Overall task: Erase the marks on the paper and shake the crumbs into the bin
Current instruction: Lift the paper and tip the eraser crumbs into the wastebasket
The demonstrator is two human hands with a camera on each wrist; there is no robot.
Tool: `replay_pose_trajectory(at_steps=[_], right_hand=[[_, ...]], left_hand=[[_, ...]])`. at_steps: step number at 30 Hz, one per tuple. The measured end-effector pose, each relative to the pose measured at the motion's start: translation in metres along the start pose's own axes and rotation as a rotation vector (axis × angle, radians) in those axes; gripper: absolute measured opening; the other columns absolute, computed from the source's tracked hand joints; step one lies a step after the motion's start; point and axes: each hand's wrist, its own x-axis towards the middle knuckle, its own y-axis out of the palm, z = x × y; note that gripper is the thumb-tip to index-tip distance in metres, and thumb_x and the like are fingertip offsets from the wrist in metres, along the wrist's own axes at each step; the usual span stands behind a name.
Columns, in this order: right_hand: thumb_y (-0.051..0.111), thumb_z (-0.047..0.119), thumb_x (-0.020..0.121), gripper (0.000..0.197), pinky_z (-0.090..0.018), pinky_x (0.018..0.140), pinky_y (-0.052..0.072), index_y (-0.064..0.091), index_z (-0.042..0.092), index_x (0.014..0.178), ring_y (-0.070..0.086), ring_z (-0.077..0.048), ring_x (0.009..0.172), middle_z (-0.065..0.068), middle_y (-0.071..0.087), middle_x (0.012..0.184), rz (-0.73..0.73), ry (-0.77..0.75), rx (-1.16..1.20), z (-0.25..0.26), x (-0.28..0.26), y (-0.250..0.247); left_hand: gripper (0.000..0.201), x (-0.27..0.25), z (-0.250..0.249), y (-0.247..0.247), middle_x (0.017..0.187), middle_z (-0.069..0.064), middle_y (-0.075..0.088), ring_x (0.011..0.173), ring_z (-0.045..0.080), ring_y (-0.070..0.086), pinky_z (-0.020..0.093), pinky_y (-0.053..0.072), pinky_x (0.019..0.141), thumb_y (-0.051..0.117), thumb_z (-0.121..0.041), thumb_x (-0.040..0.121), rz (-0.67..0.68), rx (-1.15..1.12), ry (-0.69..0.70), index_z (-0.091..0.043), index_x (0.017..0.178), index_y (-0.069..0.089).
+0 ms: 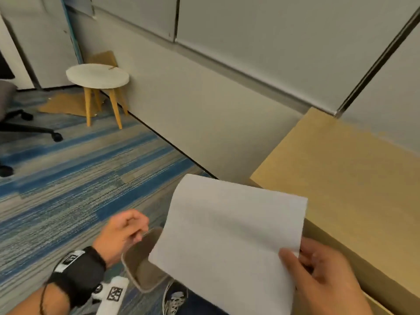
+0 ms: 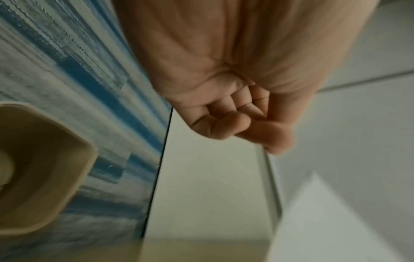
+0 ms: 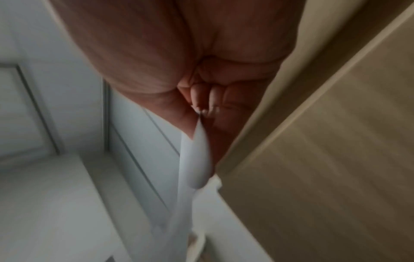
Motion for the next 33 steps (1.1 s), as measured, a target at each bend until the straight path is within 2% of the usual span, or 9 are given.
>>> replay_pose_trajectory(at_steps=[3, 7, 12, 14, 18, 21, 24, 29, 33], right_hand=[[0.059, -0.001, 0.095, 0.023, -0.029, 0.07, 0.062, 0.077, 0.013, 0.101, 0.079, -0.02, 0.083, -0.007, 0.081, 0.085, -0.177, 0.001, 0.211, 0.012, -0.027, -0.055], [0.056, 0.004, 0.099, 0.02, -0.039, 0.075, 0.064, 0.073, 0.01, 0.108, 0.078, -0.027, 0.088, -0.01, 0.08, 0.095, -0.306, 0.012, 0.344, 0.004, -0.044, -0.105], [0.056, 0.005, 0.101, 0.017, -0.051, 0.086, 0.06, 0.071, 0.002, 0.107, 0.077, -0.033, 0.09, -0.014, 0.079, 0.097, -0.457, 0.112, 0.35, -0.044, -0.045, -0.167], [0.057, 0.004, 0.1, 0.015, -0.055, 0.089, 0.059, 0.071, 0.0, 0.105, 0.076, -0.035, 0.089, -0.018, 0.078, 0.098, -0.496, 0.196, 0.339, -0.069, -0.047, -0.187], [0.058, 0.002, 0.098, 0.014, -0.051, 0.086, 0.061, 0.071, -0.003, 0.103, 0.075, -0.038, 0.09, -0.022, 0.076, 0.1, -0.504, 0.323, 0.296, -0.099, -0.049, -0.216], [0.065, 0.009, 0.095, 0.01, -0.039, 0.071, 0.064, 0.072, 0.002, 0.097, 0.076, -0.027, 0.081, -0.013, 0.077, 0.094, -0.463, 0.345, 0.113, -0.104, -0.049, -0.234], [0.067, 0.014, 0.095, 0.015, -0.032, 0.054, 0.061, 0.069, -0.001, 0.094, 0.075, -0.024, 0.063, -0.015, 0.076, 0.087, -0.408, 0.396, -0.005, -0.104, -0.052, -0.26], [0.071, 0.019, 0.091, 0.009, -0.037, 0.065, 0.065, 0.07, 0.013, 0.097, 0.075, -0.026, 0.081, -0.009, 0.073, 0.096, -0.424, 0.442, -0.301, -0.116, -0.057, -0.306], [0.079, 0.031, 0.084, 0.041, -0.038, 0.076, 0.064, 0.068, 0.014, 0.12, 0.069, -0.025, 0.093, -0.006, 0.067, 0.118, -0.351, 0.483, -0.424, -0.126, -0.043, -0.312]], left_hand=[[0.067, -0.011, -0.063, 0.016, 0.076, 0.015, 0.063, 0.063, 0.024, 0.056, 0.027, 0.047, 0.058, 0.085, -0.066, 0.056, 0.007, 0.133, 0.178, -0.007, 0.084, 0.066], [0.045, -0.03, -0.124, 0.091, 0.099, 0.003, 0.071, 0.09, 0.023, 0.069, 0.034, 0.055, 0.076, 0.067, -0.066, 0.074, 0.226, 0.36, 0.41, -0.028, 0.098, 0.068], [0.038, -0.046, -0.167, 0.21, 0.122, -0.022, 0.055, 0.12, 0.003, 0.051, 0.017, 0.042, 0.093, 0.05, -0.061, 0.09, 0.474, 0.812, 0.811, -0.042, 0.123, 0.058], [0.046, -0.044, -0.174, 0.256, 0.135, -0.028, 0.045, 0.129, -0.004, 0.039, 0.021, 0.035, 0.103, 0.042, -0.068, 0.092, 0.606, 1.035, 0.883, -0.046, 0.132, 0.05], [0.079, -0.029, -0.169, 0.329, 0.161, -0.018, 0.019, 0.148, 0.01, 0.017, 0.044, 0.018, 0.119, 0.019, -0.087, 0.08, 0.779, 1.431, 0.72, -0.049, 0.148, 0.03], [0.067, -0.02, -0.168, 0.357, 0.163, -0.019, 0.007, 0.151, 0.012, 0.009, 0.053, 0.002, 0.12, 0.03, -0.077, 0.09, 0.834, 1.661, 0.491, -0.051, 0.151, 0.02], [0.064, -0.013, -0.173, 0.372, 0.164, -0.019, 0.004, 0.151, 0.013, 0.009, 0.055, 0.001, 0.119, 0.036, -0.069, 0.094, 0.841, 1.817, 0.454, -0.051, 0.152, 0.015], [0.074, 0.008, -0.172, 0.376, 0.164, -0.016, -0.004, 0.152, 0.016, 0.006, 0.053, 0.007, 0.12, 0.035, -0.072, 0.09, 0.838, 1.868, 0.419, -0.049, 0.153, 0.005], [0.072, 0.016, -0.171, 0.381, 0.166, -0.01, -0.001, 0.152, 0.02, 0.008, 0.042, 0.009, 0.122, 0.041, -0.064, 0.094, 0.831, 1.845, 0.408, -0.043, 0.155, 0.009]])
